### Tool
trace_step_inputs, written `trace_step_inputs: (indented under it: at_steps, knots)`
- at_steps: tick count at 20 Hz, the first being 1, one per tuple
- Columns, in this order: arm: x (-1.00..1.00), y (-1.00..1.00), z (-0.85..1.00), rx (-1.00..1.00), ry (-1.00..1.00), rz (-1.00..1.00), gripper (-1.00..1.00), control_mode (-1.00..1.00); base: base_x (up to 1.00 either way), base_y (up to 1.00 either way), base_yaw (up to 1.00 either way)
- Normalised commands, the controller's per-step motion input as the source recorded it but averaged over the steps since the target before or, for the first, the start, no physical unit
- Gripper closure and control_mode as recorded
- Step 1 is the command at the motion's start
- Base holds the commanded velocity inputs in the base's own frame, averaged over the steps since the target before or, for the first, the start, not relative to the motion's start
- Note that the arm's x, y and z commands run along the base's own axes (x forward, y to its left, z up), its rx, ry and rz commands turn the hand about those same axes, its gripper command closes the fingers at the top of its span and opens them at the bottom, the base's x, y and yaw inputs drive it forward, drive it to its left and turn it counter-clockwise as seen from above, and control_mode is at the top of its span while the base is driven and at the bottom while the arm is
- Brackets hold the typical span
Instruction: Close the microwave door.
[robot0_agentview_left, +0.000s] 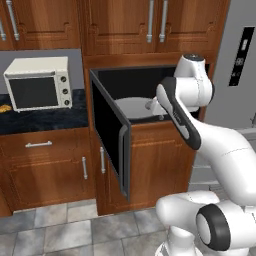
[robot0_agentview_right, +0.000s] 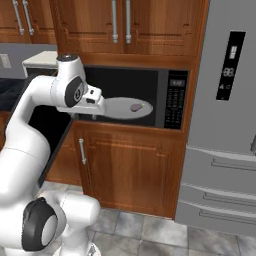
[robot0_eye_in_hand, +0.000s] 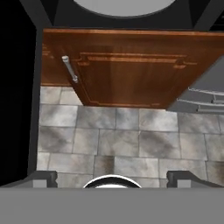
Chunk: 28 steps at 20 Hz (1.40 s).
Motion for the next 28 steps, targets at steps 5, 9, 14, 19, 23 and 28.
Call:
trace_step_inputs:
  at_steps: [5, 9, 14, 19, 23, 28]
  knots:
    - [-0.89, 0.13, 0.41, 0.0, -0.51, -0.01, -1.0, -1.0, 0.0, 0.0, 0.0]
    - [-0.99, 0.56, 0.66, -0.04, -0.63, -0.12, -1.0, -1.0, 0.0, 0.0, 0.0]
    - [-0.76, 1.0, 0.3, -0.18, -0.38, -0.19, -1.0, -1.0, 0.0, 0.0, 0.0]
    - [-0.46, 1.0, 0.01, -0.13, -0.15, -0.31, -1.0, -1.0, 0.0, 0.0, 0.0]
    - [-0.13, 1.0, -0.02, -0.05, -0.11, -0.4, -1.0, -1.0, 0.0, 0.0, 0.0]
    - [0.28, 1.0, -0.17, -0.04, -0.2, -0.38, -1.0, -1.0, 0.0, 0.0, 0.0]
